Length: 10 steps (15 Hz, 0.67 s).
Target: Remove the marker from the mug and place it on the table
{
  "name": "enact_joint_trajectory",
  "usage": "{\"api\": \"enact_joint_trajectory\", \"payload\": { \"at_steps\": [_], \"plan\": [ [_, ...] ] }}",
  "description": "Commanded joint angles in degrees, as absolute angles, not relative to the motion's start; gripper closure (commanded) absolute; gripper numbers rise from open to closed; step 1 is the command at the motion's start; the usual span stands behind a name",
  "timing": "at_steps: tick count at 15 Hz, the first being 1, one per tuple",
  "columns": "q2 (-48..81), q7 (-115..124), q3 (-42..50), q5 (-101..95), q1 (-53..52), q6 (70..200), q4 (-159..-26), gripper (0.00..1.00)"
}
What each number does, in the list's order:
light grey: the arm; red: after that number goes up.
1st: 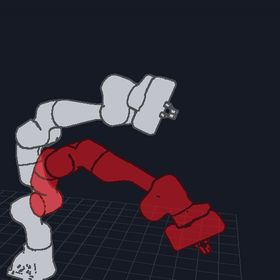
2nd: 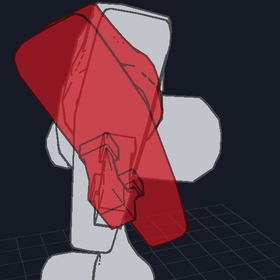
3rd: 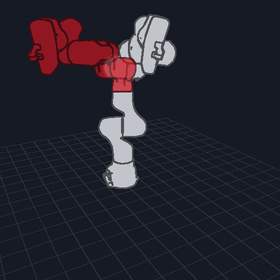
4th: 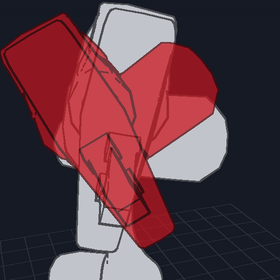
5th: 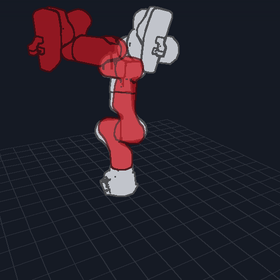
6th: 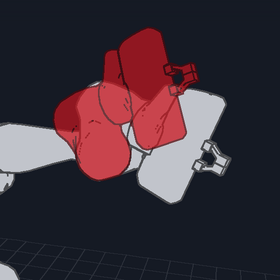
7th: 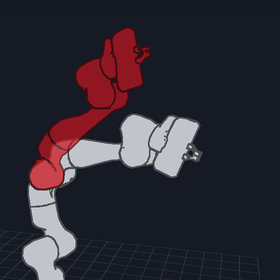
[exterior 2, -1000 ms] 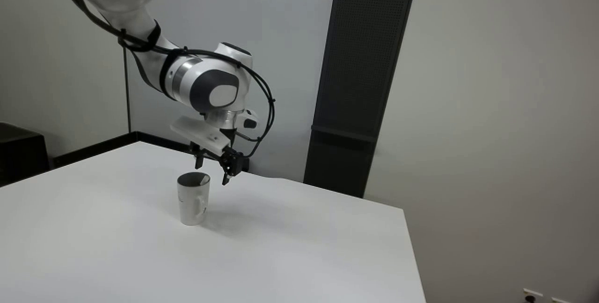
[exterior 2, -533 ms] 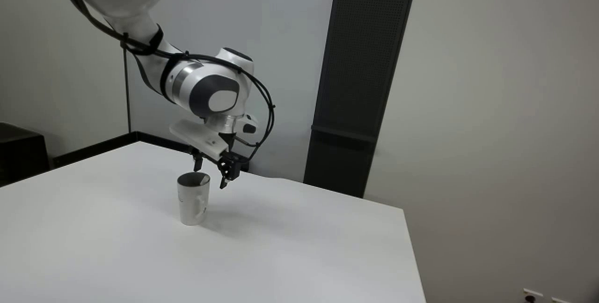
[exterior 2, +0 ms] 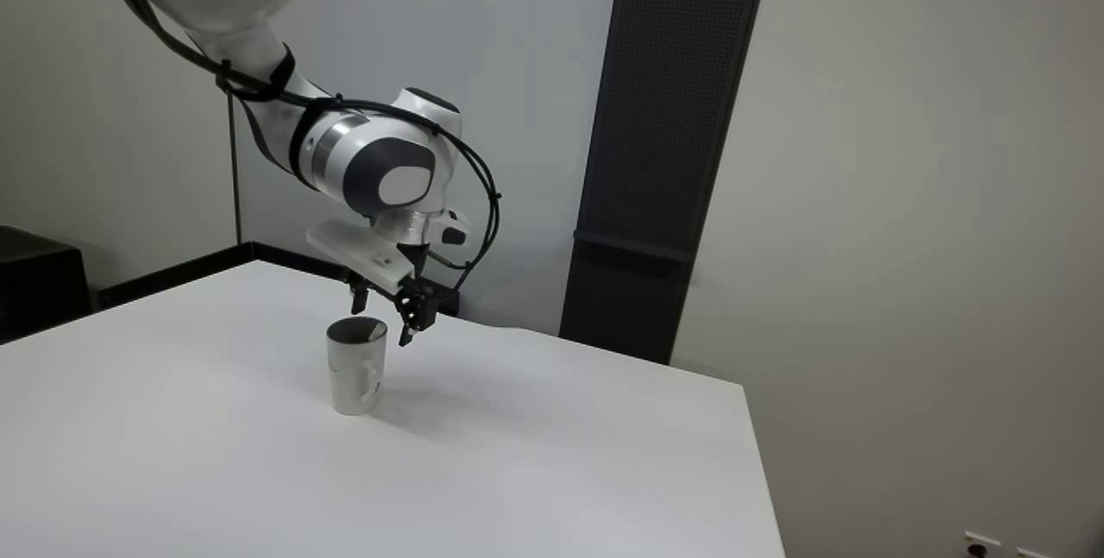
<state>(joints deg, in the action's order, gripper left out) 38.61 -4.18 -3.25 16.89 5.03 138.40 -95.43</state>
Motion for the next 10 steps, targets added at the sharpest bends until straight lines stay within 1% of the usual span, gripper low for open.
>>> {"api": "enact_joint_trajectory", "payload": {
  "at_steps": [1, 5, 6, 7, 10],
  "plan": [
    [39.1, -2.0, -3.5, 16.8, 4.9, 137.9, -93.7, 0.00],
    [38.8, -2.0, -3.5, 16.6, 4.8, 137.9, -93.8, 0.00],
    [38.8, -2.1, -3.5, 16.6, 4.8, 138.0, -93.9, 0.25],
    [38.7, -2.0, -3.5, 16.6, 4.7, 138.0, -93.9, 0.26],
    [38.4, -2.0, -3.5, 16.3, 4.4, 137.8, -93.7, 0.44]
  ]
}}
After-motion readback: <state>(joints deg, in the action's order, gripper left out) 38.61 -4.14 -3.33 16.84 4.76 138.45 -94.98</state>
